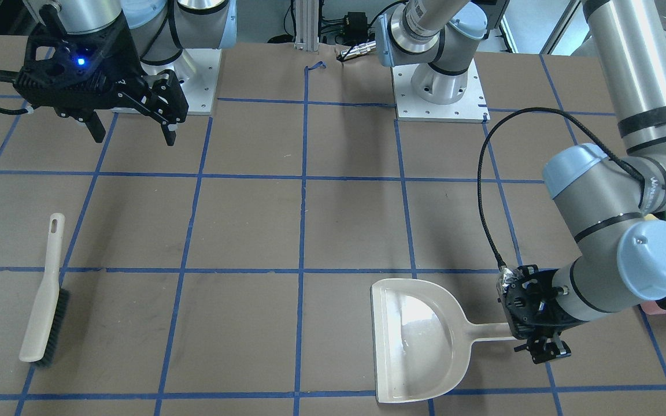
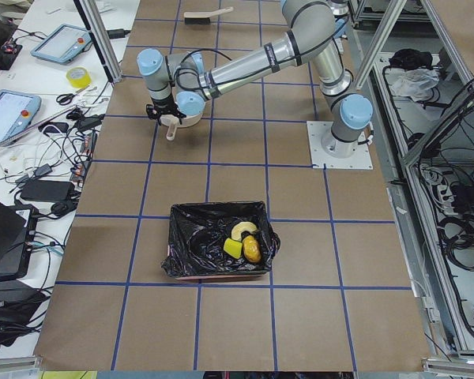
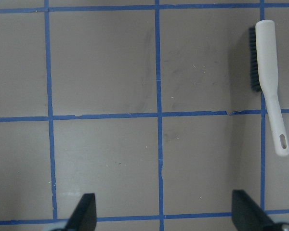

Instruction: Sweep and dump trash into bin

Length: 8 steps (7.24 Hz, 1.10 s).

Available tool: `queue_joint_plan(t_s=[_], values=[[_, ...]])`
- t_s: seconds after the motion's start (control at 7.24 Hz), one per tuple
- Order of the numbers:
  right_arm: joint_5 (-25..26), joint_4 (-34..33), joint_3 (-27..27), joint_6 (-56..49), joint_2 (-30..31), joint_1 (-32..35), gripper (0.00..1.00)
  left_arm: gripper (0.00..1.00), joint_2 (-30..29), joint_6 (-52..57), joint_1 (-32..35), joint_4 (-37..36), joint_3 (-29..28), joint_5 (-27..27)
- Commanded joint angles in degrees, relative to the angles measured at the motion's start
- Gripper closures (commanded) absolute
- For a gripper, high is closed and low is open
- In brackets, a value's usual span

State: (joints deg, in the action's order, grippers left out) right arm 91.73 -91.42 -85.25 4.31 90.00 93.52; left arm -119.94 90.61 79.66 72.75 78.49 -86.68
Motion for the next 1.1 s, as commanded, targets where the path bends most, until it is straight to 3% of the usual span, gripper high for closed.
queue_joint_plan(t_s=[0.0,0.14,0.41,0.97], values=[[0.02,-0.08,0.0,0.0,-0.08,0.0,0.0,0.11,6.53,-14.77,5.04,4.66,0.69,-0.15],[0.02,0.01,0.0,0.0,0.0,0.0,0.0,0.11,9.17,-21.29,7.51,5.81,1.13,-0.16],[-0.15,-0.08,0.0,0.0,-0.08,0.0,0.0,0.08,16.28,-30.88,8.32,15.01,1.14,-0.86],[-0.07,0.01,0.0,0.0,-0.08,0.0,0.0,0.07,26.41,-64.34,7.8,26.82,1.57,-0.77]])
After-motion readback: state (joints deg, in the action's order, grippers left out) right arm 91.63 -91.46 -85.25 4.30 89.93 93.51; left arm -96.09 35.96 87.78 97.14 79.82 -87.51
